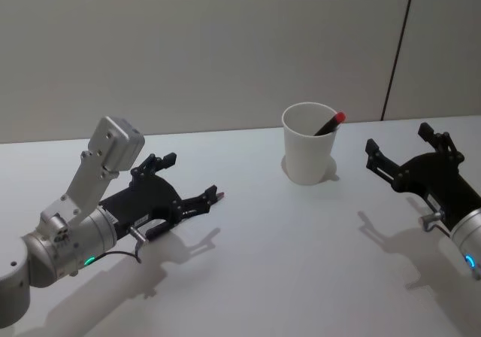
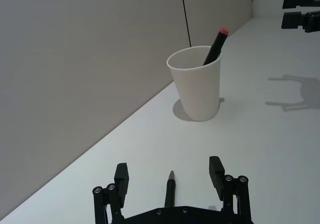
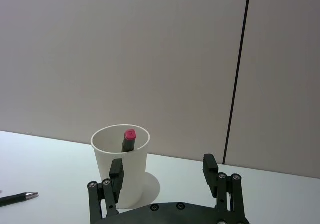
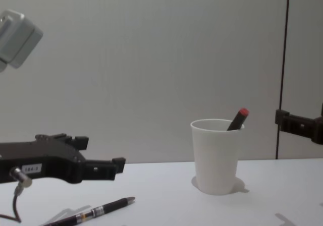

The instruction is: Place the pen into the pen holder.

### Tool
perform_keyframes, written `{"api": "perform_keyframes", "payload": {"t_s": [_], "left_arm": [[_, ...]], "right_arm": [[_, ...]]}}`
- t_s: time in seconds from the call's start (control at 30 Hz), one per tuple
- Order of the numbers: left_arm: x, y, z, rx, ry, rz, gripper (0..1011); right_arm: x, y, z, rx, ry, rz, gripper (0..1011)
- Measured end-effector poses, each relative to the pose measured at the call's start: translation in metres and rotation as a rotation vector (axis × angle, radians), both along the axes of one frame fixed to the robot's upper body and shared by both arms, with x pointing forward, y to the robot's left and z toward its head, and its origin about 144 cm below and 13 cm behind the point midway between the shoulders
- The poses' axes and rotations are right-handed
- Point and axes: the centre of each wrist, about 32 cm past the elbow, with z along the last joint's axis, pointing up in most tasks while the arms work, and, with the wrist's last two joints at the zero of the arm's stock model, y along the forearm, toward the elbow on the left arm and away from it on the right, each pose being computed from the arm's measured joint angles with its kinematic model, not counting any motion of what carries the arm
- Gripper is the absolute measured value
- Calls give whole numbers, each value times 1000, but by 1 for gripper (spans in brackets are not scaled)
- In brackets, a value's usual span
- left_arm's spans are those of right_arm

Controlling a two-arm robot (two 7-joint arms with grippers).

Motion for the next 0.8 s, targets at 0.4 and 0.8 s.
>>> {"api": "perform_keyframes", "payload": {"t_s": [0.4, 0.8], "left_arm": [[3, 8, 0, 33, 88, -32, 1001], [10, 11, -5, 70, 169, -30, 1001]], "right_arm": [[0, 0, 0, 0, 0, 0, 1002], [0, 0, 0, 0, 0, 0, 1001]]}}
